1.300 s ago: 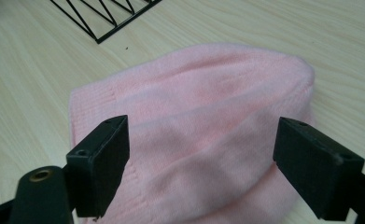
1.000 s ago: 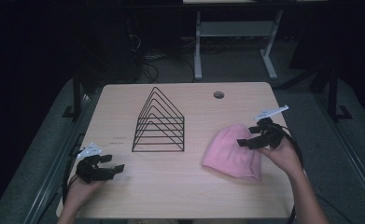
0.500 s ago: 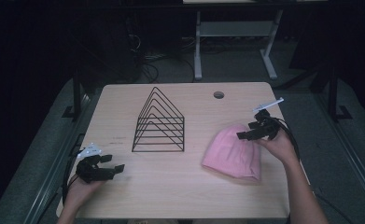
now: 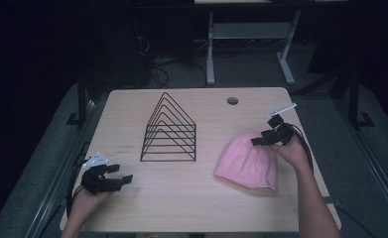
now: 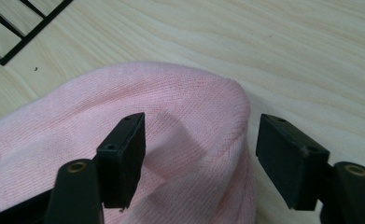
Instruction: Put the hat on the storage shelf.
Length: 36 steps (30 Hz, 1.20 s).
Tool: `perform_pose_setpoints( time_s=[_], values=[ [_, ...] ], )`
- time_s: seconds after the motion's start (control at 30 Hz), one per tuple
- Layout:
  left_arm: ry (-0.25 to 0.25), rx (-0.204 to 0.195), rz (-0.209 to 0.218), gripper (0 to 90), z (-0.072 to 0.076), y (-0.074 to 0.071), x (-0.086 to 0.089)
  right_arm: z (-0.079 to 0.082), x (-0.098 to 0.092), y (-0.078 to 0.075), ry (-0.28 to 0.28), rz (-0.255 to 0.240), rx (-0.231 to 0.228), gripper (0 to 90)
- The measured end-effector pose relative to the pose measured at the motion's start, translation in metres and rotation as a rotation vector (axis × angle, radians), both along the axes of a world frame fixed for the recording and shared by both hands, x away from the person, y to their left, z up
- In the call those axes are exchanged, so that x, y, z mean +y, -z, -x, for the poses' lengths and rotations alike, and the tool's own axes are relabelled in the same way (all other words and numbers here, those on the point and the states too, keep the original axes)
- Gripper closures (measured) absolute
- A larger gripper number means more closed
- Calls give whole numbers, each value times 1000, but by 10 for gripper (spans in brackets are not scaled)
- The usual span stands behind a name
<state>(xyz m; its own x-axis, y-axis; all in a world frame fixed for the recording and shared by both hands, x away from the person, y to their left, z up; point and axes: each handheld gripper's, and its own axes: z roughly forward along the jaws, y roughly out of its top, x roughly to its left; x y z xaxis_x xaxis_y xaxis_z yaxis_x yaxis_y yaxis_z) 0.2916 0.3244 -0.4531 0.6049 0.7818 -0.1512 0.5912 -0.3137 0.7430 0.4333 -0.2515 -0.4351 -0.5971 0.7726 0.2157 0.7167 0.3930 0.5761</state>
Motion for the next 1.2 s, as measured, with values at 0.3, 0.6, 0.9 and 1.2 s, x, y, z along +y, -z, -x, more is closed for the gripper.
perform_pose_setpoints(
  time_s=[0.3,0.6,0.9,1.2],
  values=[
    [-3,1,6,239,-1,1,-1,-8,6,8,-5,21,26,395],
    [4,3,-3,239,0,1,-2,-12,7,19,5,-7,65,437],
    [10,3,-9,239,0,1,-2,-11,6,24,8,-36,75,520],
    [6,6,-5,239,0,1,-4,-7,6,21,-9,-71,81,705]
  ],
)
